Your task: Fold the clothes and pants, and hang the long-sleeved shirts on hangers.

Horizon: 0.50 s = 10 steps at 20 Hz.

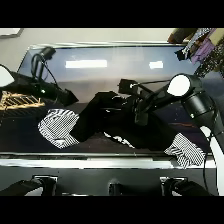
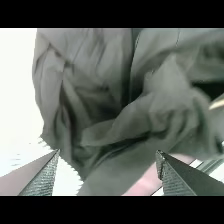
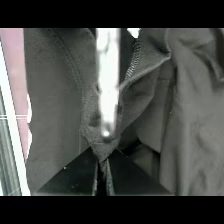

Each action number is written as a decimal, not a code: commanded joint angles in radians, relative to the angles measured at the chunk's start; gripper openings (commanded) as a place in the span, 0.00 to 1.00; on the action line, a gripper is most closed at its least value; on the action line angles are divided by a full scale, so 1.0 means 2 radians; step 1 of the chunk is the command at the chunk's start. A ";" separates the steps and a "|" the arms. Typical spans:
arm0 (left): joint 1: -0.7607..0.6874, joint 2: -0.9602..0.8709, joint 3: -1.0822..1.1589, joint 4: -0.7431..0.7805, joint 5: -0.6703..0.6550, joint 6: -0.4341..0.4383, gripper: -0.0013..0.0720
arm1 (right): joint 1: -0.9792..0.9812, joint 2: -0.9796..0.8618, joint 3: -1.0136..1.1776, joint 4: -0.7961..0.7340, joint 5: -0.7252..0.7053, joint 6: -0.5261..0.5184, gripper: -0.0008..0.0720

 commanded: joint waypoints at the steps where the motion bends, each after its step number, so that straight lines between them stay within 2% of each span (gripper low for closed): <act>1: -0.006 0.001 -0.050 -0.005 0.004 0.106 1.00 | 0.000 0.000 0.000 0.009 -0.006 -0.021 0.05; 2: -0.014 0.001 -0.062 -0.005 0.003 0.132 1.00 | 0.000 0.000 0.000 0.009 -0.006 -0.025 0.05; 5: -0.027 0.001 -0.096 -0.033 0.004 0.170 1.00 | 0.000 0.000 0.000 0.009 -0.006 -0.057 0.05; 10: -0.032 0.001 -0.120 -0.040 0.021 0.204 1.00 | 0.000 0.000 0.000 0.026 0.000 -0.060 0.05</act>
